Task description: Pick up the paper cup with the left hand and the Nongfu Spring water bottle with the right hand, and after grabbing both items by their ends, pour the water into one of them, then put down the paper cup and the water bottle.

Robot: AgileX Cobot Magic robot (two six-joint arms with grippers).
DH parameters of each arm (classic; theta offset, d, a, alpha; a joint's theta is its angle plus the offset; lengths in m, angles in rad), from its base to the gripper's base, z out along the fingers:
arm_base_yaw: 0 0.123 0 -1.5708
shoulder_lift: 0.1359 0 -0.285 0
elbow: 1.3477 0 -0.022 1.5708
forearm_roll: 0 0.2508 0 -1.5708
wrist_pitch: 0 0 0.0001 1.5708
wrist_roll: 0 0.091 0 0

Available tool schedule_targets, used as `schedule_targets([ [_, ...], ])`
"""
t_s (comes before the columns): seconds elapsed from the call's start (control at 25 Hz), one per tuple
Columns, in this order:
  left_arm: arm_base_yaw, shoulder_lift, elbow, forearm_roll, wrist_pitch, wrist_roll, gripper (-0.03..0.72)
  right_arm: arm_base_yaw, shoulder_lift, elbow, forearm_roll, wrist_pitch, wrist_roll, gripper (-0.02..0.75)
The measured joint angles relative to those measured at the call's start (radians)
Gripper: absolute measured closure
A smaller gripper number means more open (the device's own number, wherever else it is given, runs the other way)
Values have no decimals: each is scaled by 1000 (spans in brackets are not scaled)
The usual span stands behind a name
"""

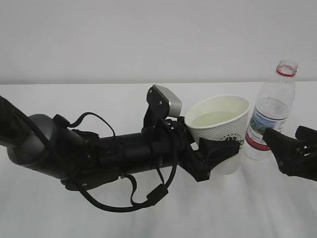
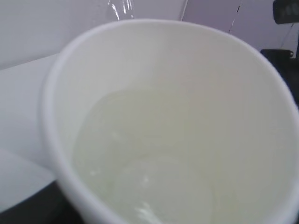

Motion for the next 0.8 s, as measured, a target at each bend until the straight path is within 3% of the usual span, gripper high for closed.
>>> schedule_targets([
  [0.24, 0, 0, 0, -23, -5, 104, 210, 0, 0, 0, -2, 0, 0, 143],
  [0.52, 2, 0, 0, -27, 53, 117, 210, 0, 0, 0, -2, 0, 2, 143],
  [0.8, 56, 0, 0, -29, 55, 121, 210, 0, 0, 0, -2, 0, 2, 146],
])
